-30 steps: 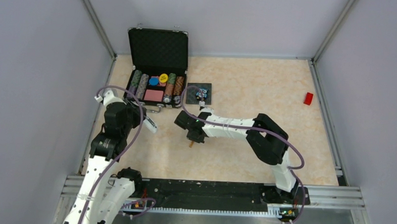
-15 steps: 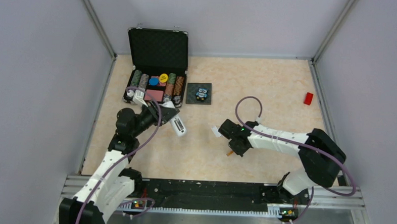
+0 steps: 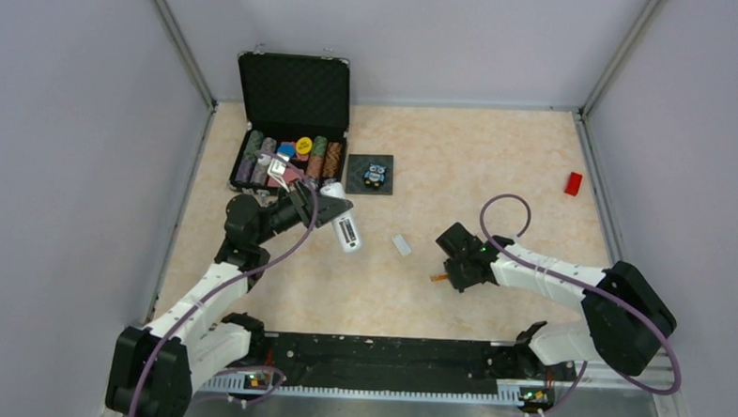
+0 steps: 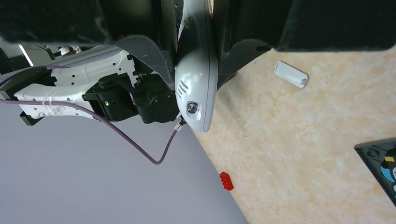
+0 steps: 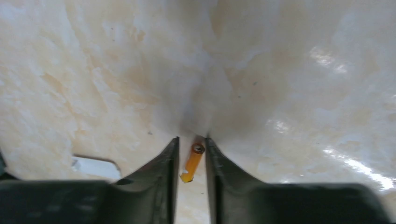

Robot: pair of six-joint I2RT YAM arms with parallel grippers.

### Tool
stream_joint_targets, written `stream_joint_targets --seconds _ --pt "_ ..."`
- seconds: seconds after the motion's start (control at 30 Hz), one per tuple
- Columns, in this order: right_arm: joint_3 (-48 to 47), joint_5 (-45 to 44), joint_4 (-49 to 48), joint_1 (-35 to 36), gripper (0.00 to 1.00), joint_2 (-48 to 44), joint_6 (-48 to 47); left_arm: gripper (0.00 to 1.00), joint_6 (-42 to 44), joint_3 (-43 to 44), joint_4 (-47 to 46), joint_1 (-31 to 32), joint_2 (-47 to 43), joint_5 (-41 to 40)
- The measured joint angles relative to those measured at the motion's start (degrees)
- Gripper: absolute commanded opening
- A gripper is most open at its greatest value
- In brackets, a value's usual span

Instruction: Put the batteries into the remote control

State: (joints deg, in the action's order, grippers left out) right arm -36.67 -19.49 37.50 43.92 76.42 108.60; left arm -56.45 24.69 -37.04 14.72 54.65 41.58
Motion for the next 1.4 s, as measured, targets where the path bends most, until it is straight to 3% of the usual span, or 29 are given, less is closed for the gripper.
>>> stream_joint_targets --seconds 0.1,0.2,0.37,0.47,0.67,0.77,0.9,1.2,1.4 --pt "0.15 1.14 -2.23 -1.53 0.58 -0.44 0.42 0.0 0.33 0.81 0.76 0.0 0.24 -0.2" --pt "0.26 1.42 -3.3 -2.29 0.67 -1.97 -2.75 0.0 1.4 1.68 2.27 0.0 0.2 -1.05" --pt "0.28 0.13 -2.1 -3.23 0.68 -7.23 -11.65 0.0 2.69 1.86 4.85 0.0 -0.17 -2.97" --pt "0.24 -1.05 -3.37 -3.91 0.68 -11.87 -22.88 0.0 3.19 1.9 6.25 0.0 -0.17 -4.11" --pt "-2.23 3.74 -10.51 -4.61 0.7 -15.43 -61.24 0.0 4.26 2.34 9.05 0.0 -0.2 -6.54" --pt "-5.73 12.39 -11.3 -4.7 0.69 -12.68 -81.22 0.0 4.98 2.78 10.6 0.0 -0.94 -8.09" --pt "-9.99 19.58 -9.84 -4.66 0.69 -6.03 -99.19 0.0 5.57 3.08 12.07 0.0 -2.12 -10.29" --pt "-12.94 26.84 -2.23 -4.48 0.7 0.81 -123.89 0.0 5.62 3.61 14.51 -2.05 -3.19 -13.57" --pt "-12.92 29.27 0.0 -3.85 0.69 2.12 -132.78 0.0 5.66 3.61 15.32 -3.23 -3.5 -14.84"
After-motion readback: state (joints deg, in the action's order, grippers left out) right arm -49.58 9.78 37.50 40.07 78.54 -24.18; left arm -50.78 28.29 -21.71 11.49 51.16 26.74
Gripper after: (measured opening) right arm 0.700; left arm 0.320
